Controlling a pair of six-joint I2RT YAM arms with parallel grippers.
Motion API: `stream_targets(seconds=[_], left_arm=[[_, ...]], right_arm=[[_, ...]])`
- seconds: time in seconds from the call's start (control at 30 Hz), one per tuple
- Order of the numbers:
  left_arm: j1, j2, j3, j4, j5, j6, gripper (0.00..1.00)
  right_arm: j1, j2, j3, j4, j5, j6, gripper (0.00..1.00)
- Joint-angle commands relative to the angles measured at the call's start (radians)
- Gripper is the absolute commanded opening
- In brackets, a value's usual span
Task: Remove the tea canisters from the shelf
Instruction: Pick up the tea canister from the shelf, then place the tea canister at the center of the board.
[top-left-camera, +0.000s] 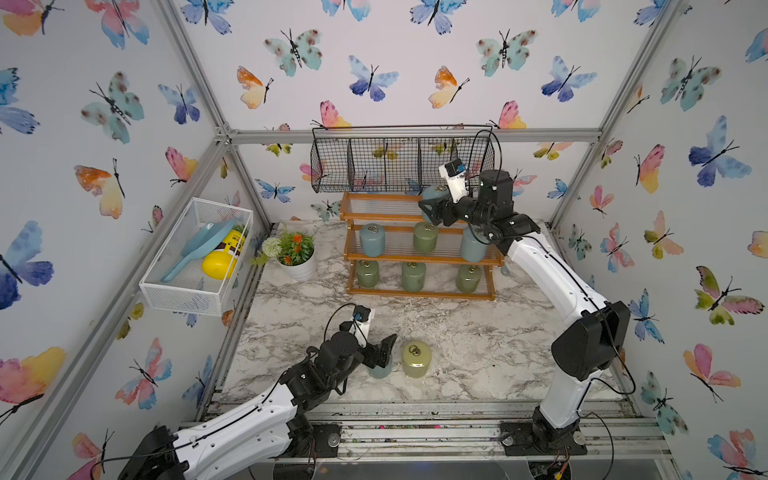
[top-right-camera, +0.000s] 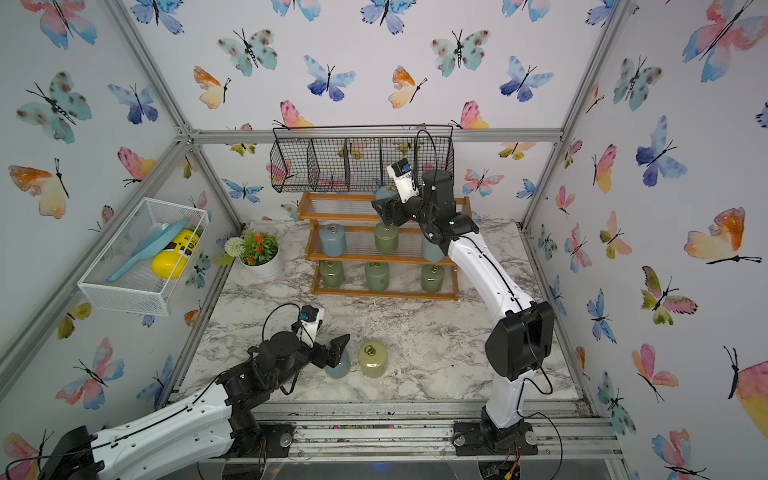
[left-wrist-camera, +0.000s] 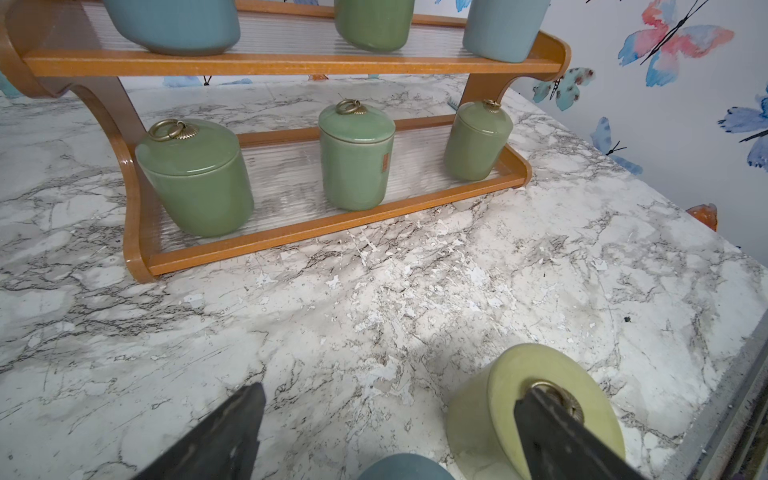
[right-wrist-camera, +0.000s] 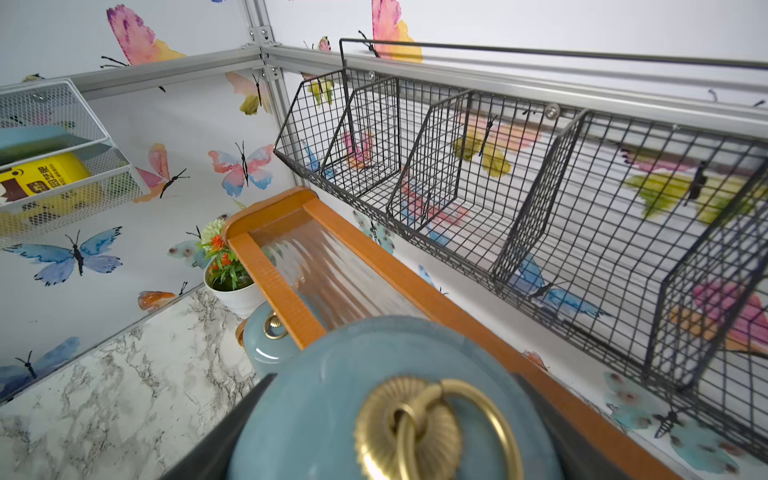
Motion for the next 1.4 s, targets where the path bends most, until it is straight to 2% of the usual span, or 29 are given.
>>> stream_targets(seconds=[0.0, 0.5, 0.8, 0.97, 1.37], left_arm=[[-0.003, -0.009, 0.023, 0.016, -0.001, 0.020, 0.99], [-0.003, 0.028, 0.064, 0.042, 0.022, 0.077, 0.98], [-0.002, 0.067, 0.095, 0.060, 0.052, 0.110, 0.98], [-0.002, 0.107, 0.122, 0.056, 0.061, 0.120, 0.99], [-0.002, 0.143, 0.133, 0.076, 0.055, 0.112, 0.98]], right_arm=[[-0.004, -0.116, -0.064, 0.090, -0.020, 0.007, 0.70], [-0.003, -0.594, -0.705, 0.184, 0.023, 0.105, 0.67], [0.006, -0.782, -1.069, 0.303, -0.001, 0.206, 0.67], [0.016, -0.835, -1.201, 0.350, 0.000, 0.234, 0.67], [0.093, -0.852, -1.398, 0.442, 0.044, 0.274, 0.65]])
